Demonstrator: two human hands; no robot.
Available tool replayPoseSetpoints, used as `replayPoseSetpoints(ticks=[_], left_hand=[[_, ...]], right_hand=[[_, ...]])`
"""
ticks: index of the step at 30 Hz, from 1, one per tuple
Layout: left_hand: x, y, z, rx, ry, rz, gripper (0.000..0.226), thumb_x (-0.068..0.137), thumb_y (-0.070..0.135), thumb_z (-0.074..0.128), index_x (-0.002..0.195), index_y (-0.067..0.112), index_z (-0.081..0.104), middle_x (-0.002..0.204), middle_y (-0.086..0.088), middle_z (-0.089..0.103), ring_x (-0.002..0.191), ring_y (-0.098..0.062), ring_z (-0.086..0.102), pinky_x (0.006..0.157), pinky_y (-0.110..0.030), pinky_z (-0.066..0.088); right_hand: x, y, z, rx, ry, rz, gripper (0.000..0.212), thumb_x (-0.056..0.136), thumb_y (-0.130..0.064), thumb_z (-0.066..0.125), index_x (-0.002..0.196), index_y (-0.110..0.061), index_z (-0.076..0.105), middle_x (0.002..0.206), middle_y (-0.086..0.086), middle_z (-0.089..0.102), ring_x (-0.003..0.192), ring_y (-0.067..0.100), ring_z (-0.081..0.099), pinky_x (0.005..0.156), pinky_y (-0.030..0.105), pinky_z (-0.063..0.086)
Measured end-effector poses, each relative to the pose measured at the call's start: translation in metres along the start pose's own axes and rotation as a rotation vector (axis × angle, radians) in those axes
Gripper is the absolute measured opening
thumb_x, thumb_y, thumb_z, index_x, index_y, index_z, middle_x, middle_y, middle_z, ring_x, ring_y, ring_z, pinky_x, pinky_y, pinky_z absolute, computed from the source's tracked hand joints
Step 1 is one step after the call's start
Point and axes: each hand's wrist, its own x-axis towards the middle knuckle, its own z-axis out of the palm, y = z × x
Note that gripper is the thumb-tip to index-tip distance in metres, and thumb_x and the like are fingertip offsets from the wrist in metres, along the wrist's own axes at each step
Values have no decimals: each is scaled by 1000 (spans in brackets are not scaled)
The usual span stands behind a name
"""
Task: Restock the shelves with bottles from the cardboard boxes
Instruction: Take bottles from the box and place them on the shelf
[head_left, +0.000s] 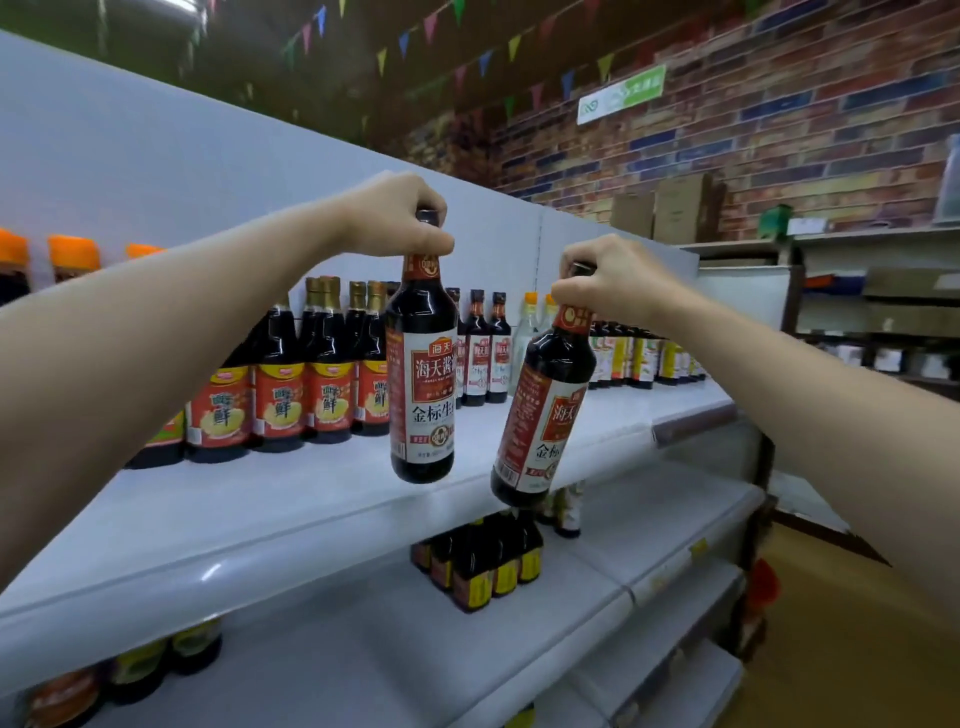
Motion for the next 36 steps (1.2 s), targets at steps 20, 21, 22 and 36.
replayPoseSetpoints(ticks=[20,21,22,36], left_hand=[[117,-83,115,47,-154,-162,24,83,16,57,63,8,46,58,-1,37,56,-15,34,59,-27,30],[120,-85,117,38,-153,-172,24,83,15,56,62,8,46,57,0,37,55,-14,33,59,-27,29],[122,-87,120,24,-150,-183,25,84,13,56,62,9,45,57,0,36,54,-13,33,58,-27,29],[132,-98,142,-231,-52,-352,33,86,3,51,59,11,35,39,13,33,34,-2,33,34,-11,24]], right_hand=[[165,126,113,138,-107,-105,18,81,-29,64,83,-11,67,76,5,63,74,18,54,63,30,42],[169,130,116,153,-120,-103,18,81,-30,64,81,-12,67,76,5,63,73,18,55,64,31,43],[174,133,118,169,-138,-102,17,81,-30,64,80,-13,67,77,5,64,73,18,55,65,32,43],[195,148,140,395,-237,-229,10,86,-20,61,79,-13,58,62,-2,49,50,6,42,45,20,32]])
